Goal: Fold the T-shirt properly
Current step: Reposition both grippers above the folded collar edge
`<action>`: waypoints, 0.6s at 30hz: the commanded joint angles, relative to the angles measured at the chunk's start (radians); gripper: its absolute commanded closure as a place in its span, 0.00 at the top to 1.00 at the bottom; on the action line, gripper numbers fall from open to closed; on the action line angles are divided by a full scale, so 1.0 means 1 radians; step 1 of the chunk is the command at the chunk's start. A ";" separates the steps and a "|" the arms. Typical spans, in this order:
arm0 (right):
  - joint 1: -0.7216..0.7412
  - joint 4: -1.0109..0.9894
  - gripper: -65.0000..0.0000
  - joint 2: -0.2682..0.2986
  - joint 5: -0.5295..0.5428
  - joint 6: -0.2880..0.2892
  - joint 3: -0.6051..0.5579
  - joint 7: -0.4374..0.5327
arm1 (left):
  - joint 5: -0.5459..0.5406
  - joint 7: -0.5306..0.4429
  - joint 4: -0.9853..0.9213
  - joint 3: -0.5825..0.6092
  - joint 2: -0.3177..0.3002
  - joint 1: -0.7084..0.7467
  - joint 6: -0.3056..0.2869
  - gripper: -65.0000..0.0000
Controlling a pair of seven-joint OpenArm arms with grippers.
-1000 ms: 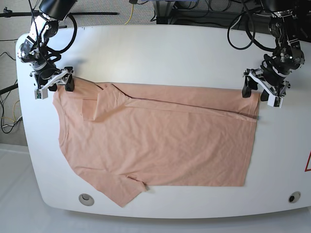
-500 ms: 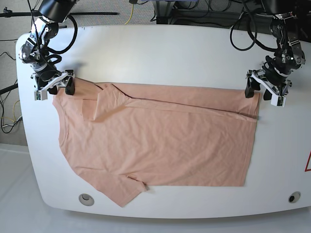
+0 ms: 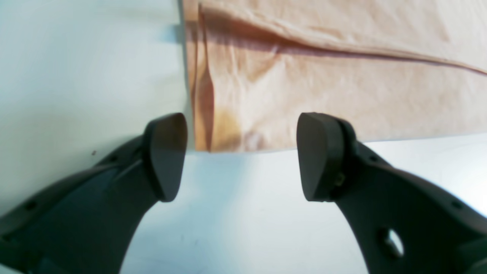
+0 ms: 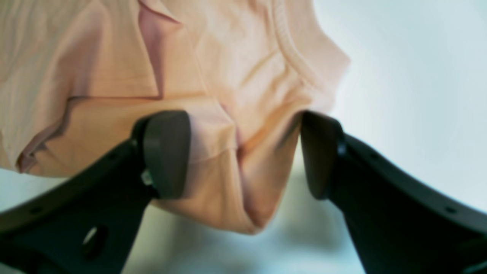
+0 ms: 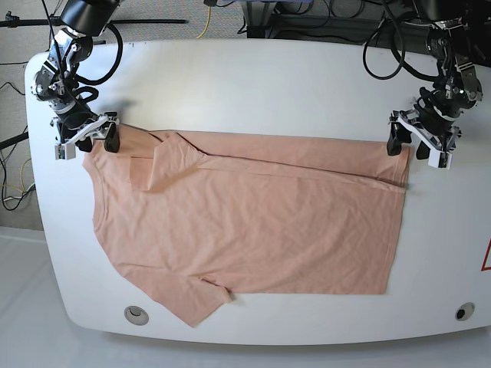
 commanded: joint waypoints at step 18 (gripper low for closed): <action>-0.008 0.014 0.00 -0.005 -0.032 0.009 -0.013 -0.069 | -0.007 -0.038 -0.065 0.000 -0.014 -0.022 -0.001 0.64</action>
